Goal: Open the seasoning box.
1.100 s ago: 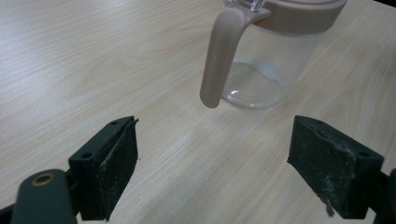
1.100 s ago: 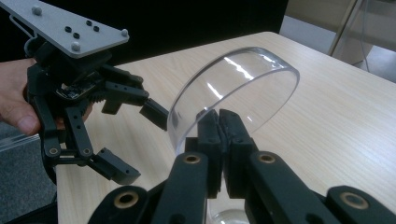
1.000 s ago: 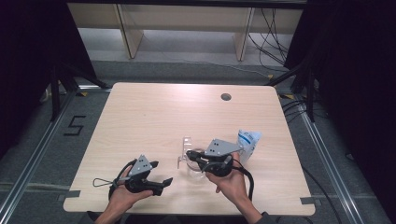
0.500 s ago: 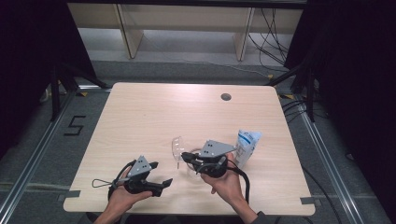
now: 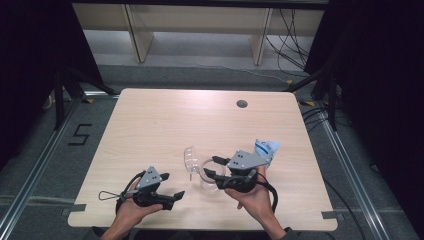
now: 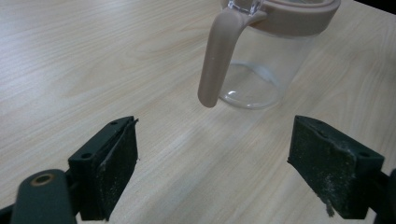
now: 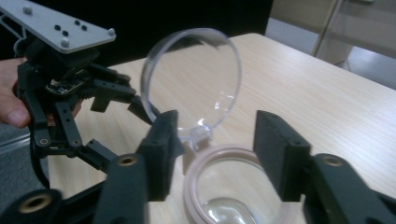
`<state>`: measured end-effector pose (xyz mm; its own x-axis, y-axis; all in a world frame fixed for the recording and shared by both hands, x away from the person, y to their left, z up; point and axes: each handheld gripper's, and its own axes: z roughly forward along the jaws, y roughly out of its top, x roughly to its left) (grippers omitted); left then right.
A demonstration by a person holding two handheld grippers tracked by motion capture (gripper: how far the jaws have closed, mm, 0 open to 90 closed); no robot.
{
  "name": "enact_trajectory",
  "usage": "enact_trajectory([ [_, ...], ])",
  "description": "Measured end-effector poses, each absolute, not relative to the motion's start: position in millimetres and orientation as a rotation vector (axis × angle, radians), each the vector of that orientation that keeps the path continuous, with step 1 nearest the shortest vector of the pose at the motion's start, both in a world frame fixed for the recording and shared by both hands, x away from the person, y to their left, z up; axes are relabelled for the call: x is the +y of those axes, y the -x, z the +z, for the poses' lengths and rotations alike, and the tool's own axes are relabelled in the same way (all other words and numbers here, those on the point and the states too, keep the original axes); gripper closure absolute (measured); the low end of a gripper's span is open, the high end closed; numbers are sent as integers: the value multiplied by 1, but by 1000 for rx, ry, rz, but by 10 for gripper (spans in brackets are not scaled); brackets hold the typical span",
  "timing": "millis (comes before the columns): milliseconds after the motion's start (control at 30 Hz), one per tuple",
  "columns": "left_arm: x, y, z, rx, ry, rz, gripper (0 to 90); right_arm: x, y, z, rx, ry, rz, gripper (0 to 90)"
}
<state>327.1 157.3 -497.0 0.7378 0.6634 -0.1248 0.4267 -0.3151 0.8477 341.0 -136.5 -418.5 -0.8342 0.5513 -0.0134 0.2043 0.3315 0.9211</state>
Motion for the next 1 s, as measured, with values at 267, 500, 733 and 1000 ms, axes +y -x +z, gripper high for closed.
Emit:
enact_trajectory([
  [267,158,-327,-496,831,-1969,317,151,-161,-326,-422,2253,-712,1513,388],
  [500,157,-327,-496,837,-1947,307,151,-182,-312,-425,2176,-792,1532,343],
  [733,156,-328,-497,831,-1953,304,151,-203,-303,-431,2118,-843,1556,342],
  [1000,154,-330,-497,850,-1942,313,152,-223,-297,-437,2073,-927,1494,343],
])
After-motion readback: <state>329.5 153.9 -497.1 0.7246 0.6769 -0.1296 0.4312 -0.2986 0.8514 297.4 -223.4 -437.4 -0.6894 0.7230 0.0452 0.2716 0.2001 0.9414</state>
